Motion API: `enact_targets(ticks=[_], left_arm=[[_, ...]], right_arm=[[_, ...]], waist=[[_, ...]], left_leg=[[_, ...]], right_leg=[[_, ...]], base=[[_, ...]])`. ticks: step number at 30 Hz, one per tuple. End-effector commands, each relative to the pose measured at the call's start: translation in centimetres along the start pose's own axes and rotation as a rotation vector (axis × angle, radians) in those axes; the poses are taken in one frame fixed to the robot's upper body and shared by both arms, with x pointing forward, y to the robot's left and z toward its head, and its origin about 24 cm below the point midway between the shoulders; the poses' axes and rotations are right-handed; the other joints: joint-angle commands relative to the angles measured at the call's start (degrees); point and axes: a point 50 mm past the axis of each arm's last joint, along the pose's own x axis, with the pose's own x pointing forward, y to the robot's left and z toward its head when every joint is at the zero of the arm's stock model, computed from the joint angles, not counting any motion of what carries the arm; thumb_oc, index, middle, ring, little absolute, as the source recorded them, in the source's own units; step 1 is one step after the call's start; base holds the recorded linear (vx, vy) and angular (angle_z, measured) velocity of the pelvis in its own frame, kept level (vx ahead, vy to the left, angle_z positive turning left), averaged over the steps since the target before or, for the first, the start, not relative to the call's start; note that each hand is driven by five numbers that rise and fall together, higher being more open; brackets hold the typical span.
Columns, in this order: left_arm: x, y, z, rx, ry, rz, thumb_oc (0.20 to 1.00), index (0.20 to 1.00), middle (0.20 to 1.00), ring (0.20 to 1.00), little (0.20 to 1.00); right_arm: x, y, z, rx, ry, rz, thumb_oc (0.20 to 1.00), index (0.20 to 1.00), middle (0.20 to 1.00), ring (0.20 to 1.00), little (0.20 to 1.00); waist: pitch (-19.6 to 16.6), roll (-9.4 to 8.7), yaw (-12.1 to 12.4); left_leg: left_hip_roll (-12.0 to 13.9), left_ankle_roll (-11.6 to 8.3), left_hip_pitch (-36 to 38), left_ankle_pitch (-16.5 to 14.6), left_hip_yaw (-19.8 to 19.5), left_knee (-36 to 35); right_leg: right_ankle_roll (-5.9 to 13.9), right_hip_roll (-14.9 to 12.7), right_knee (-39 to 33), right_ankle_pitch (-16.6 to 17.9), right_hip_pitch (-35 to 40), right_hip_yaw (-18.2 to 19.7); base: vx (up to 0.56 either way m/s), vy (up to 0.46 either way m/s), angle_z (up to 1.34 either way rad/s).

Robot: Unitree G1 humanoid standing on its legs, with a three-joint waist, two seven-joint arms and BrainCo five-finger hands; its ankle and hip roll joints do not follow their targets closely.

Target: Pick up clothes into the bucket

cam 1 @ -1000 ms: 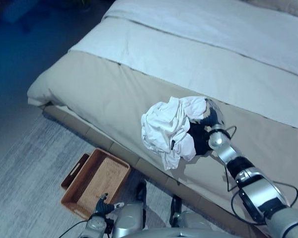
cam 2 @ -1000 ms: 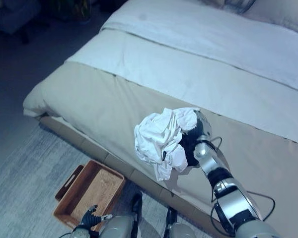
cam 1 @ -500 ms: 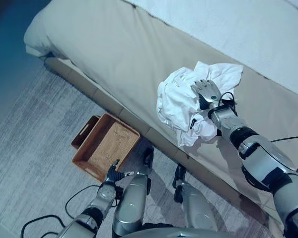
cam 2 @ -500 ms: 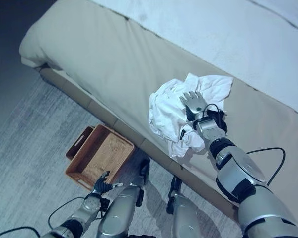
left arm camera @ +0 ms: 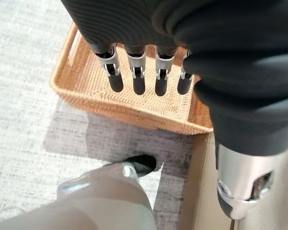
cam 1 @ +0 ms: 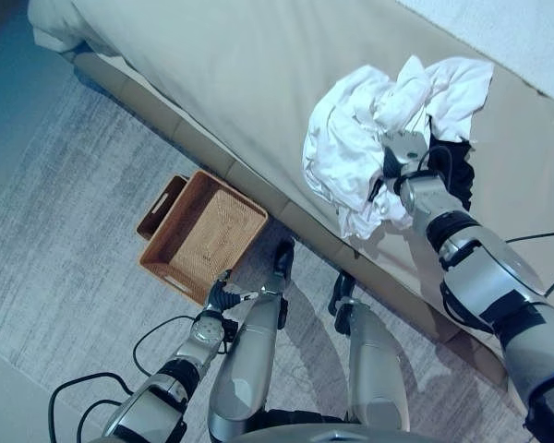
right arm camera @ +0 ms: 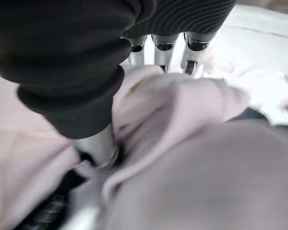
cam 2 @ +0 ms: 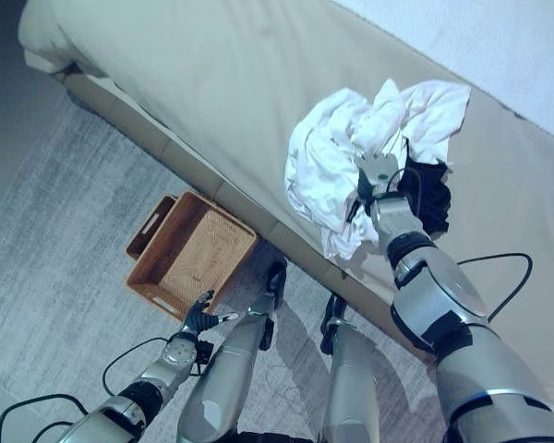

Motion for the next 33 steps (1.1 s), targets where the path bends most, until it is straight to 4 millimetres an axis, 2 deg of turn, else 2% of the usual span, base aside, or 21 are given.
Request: enact_targets(ticks=[1,2,4,5,6,7,8,10,14,17,19,22,23,24,26,27,29,30,31,32,33], left_arm=[[-0.7,-0.2,-0.9,-0.068,0.017,0.048,1.0,1.0,1.0,1.0,1.0],[-0.7,-0.2,-0.9,-0.067,0.017,0.047,1.0,1.0,1.0,1.0,1.0],[-1.1,0.5,-2.0,-0.065,0.041,0.082,1.0,1.0,1.0,1.0,1.0],[-1.1,0.5,-2.0,-0.064,0.042,0.081,1.0,1.0,1.0,1.0,1.0],[-1.2,0.8,-2.3,-0.064,0.045,0.091,1.0,1.0,1.0,1.0,1.0],[-1.2,0.8,-2.3,-0.064,0.045,0.091,1.0,1.0,1.0,1.0,1.0],[-1.4,1.3,-2.8,-0.068,0.065,0.109,1.0,1.0,1.0,1.0,1.0],[-1.7,1.8,-3.7,-0.075,0.095,0.121,1.0,1.0,1.0,1.0,1.0],[-2.2,2.7,-5.0,-0.078,0.14,0.141,1.0,1.0,1.0,1.0,1.0],[-2.8,3.1,-6.2,-0.062,0.181,0.142,1.0,1.0,1.0,1.0,1.0],[-3.2,3.3,-7.1,-0.054,0.212,0.145,1.0,1.0,1.0,1.0,1.0],[-4.0,3.6,-8.3,-0.054,0.255,0.148,1.0,1.0,1.0,1.0,1.0],[-4.0,3.6,-8.3,-0.054,0.255,0.148,1.0,1.0,1.0,1.0,1.0],[-4.5,3.6,-9.1,-0.058,0.288,0.144,1.0,1.0,1.0,1.0,1.0],[-4.6,3.6,-9.4,-0.058,0.299,0.143,1.0,1.0,1.0,1.0,1.0],[-5.2,3.6,-10.3,-0.055,0.334,0.137,1.0,1.0,1.0,1.0,1.0],[-5.9,3.3,-11.2,-0.06,0.371,0.126,1.0,1.0,1.0,1.0,1.0],[-5.9,3.3,-11.2,-0.061,0.372,0.126,1.0,1.0,1.0,1.0,1.0],[-6.6,3.3,-12.2,-0.056,0.411,0.114,1.0,1.0,1.0,1.0,1.0],[-6.6,3.2,-12.2,-0.058,0.411,0.114,1.0,1.0,1.0,1.0,1.0],[-7.3,3.1,-13.0,-0.057,0.447,0.109,1.0,1.0,1.0,1.0,1.0]], right_arm=[[0.6,-4.3,0.5,0.202,-0.061,-0.24,0.2,0.2,0.2,0.2,0.2],[0.6,-4.3,0.4,0.201,-0.06,-0.24,0.2,0.2,0.2,0.2,0.2],[0.1,-11.0,1.0,0.461,-0.163,-0.534,0.2,0.2,0.2,0.2,0.2],[0.1,-11.0,0.9,0.461,-0.162,-0.533,0.2,0.2,0.2,0.2,0.2],[-0.2,-13.4,0.7,0.547,-0.187,-0.617,0.2,0.2,0.2,0.2,0.2],[-0.2,-13.4,0.7,0.547,-0.187,-0.617,0.2,0.2,0.2,0.2,0.2],[-0.8,-16.3,0.0,0.716,-0.218,-0.716,0.2,0.2,0.2,0.2,0.2],[-1.2,-17.8,-0.6,0.822,-0.243,-0.747,0.2,0.2,0.2,0.2,0.2],[-2.6,-21.0,-3.1,1.012,-0.245,-0.938,0.2,0.2,0.2,0.2,0.2],[-3.2,-21.8,-4.9,0.978,-0.213,-1.003,0.2,0.2,0.2,0.2,0.2],[-3.4,-21.7,-5.7,1.051,-0.185,-1.035,0.2,0.2,0.2,0.2,0.2],[-3.4,-20.9,-6.7,1.048,-0.137,-1.026,0.2,0.2,0.2,0.2,0.2],[-3.4,-20.9,-6.7,1.049,-0.137,-1.026,0.2,0.2,0.2,0.2,0.2],[-2.9,-19.8,-7.2,1.051,-0.093,-0.969,0.2,0.2,0.2,0.2,0.2],[-2.6,-19.3,-7.5,1.051,-0.073,-0.938,0.2,0.2,0.2,0.2,0.2],[-2.1,-17.8,-7.9,1.036,-0.034,-0.847,0.2,0.2,0.2,0.2,0.2],[-1.4,-16.6,-8.2,0.975,0.0,-0.748,0.2,0.2,0.2,0.2,0.2],[-1.4,-16.6,-8.1,0.974,-0.002,-0.746,0.2,0.2,0.2,0.2,0.2],[-0.7,-15.8,-8.5,0.821,0.024,-0.622,0.2,0.2,0.2,0.2,0.2],[-0.7,-15.9,-8.5,0.82,0.022,-0.622,0.2,0.2,0.2,0.2,0.2],[-0.2,-15.2,-8.6,0.746,0.036,-0.537,0.2,0.2,0.2,0.2,0.2]], waist=[[0.5,-0.14,-1.28],[0.5,-0.14,-1.24],[0.5,-1.19,-2.31],[0.5,-1.2,-2.27],[0.5,-1.51,-2.5],[0.5,-1.51,-2.5],[0.49,-2.23,-2.57],[-0.37,-2.9,-2.71],[-3.53,-3.54,-3.1],[-6.66,-3.56,-3.25],[-8.63,-3.35,-3.32],[-11.69,-3.28,-3.75],[-11.67,-3.29,-3.74],[-13.55,-3.47,-3.9],[-14.25,-3.62,-4.0],[-15.88,-3.9,-4.18],[-17.18,-4.13,-4.21],[-17.17,-4.06,-4.19],[-18.58,-4.65,-4.17],[-18.54,-4.56,-4.15],[-19.48,-4.95,-3.92]], left_leg=[[-1.55,0.78,0.35,-4.9,0.69,6.43],[-1.54,0.78,0.38,-4.91,0.7,6.41],[-0.54,0.66,3.77,-4.96,1.2,4.51],[-0.54,0.66,3.86,-4.95,1.2,4.44],[-0.31,0.63,4.98,-5.04,1.38,4.07],[-0.31,0.63,4.98,-5.04,1.38,4.07],[0.13,0.65,7.32,-4.81,1.59,3.22],[0.49,0.6,9.41,-5.25,1.68,2.71],[1.23,0.15,14.11,-4.21,1.75,-1.3],[1.43,-0.03,17.69,-4.18,1.66,-3.79],[1.59,0.04,20.05,-3.91,1.89,-5.85],[1.77,0.24,23.15,-2.79,2.25,-9.48],[1.78,0.24,23.24,-2.75,2.25,-9.56],[2.02,0.26,25.18,-2.26,2.62,-11.63],[2.08,0.23,26.0,-2.14,2.84,-12.3],[2.4,0.13,27.38,-2.11,3.37,-13.2],[2.52,-0.02,28.7,-2.11,4.07,-14.09],[2.55,-0.02,28.83,-2.1,4.13,-14.2],[2.85,-0.33,29.72,-2.05,5.17,-14.95],[2.87,-0.33,29.81,-2.04,5.25,-15.03],[3.24,-0.57,30.51,-2.01,6.12,-15.44]], right_leg=[[2.44,-1.63,-7.57,7.81,3.25,3.44],[2.44,-1.63,-7.58,7.8,3.27,3.45],[2.92,-1.37,-9.33,8.34,5.65,3.86],[2.92,-1.37,-9.4,8.36,5.73,3.86],[3.0,-1.31,-9.72,8.46,6.7,3.97],[3.0,-1.31,-9.72,8.46,6.7,3.97],[3.14,-1.16,-10.65,8.98,8.86,4.1],[3.15,-0.94,-11.17,8.85,10.95,4.21],[3.43,-0.22,-14.71,9.72,15.38,3.69],[3.7,0.18,-16.91,9.63,19.33,2.77],[3.9,0.57,-18.34,9.83,21.59,2.35],[4.25,1.2,-20.5,10.46,23.8,2.38],[4.25,1.2,-20.55,10.48,23.87,2.38],[4.44,1.62,-21.94,10.69,25.59,2.38],[4.53,1.84,-22.6,10.9,26.33,2.45],[4.75,2.03,-24.04,11.45,27.45,2.66],[5.01,2.28,-26.2,12.56,28.79,3.29],[5.01,2.33,-26.4,12.67,28.93,3.34],[5.33,2.63,-28.69,13.8,29.86,3.87],[5.34,2.66,-28.85,13.89,29.95,3.94],[5.57,2.96,-30.22,14.47,30.7,4.34]], base=[[-0.01,0.006,-0.1],[-0.02,0.003,-0.12],[-0.01,-0.001,-0.12],[-0.01,-0.009,-0.22],[0.0,-0.002,-0.22],[0.0,0.0,-0.2],[0.01,-0.011,-0.11],[0.03,-0.019,-0.13],[0.06,-0.026,-0.11],[0.12,-0.026,-0.04],[0.1,-0.004,-0.05],[0.08,-0.006,-0.03],[0.09,-0.009,-0.06],[0.07,-0.01,-0.04],[0.06,-0.011,-0.03],[0.06,-0.001,-0.04],[0.06,0.003,-0.09],[0.04,0.001,-0.25],[0.03,0.0,-0.24],[0.05,-0.015,-0.26],[0.04,-0.015,-0.19]])
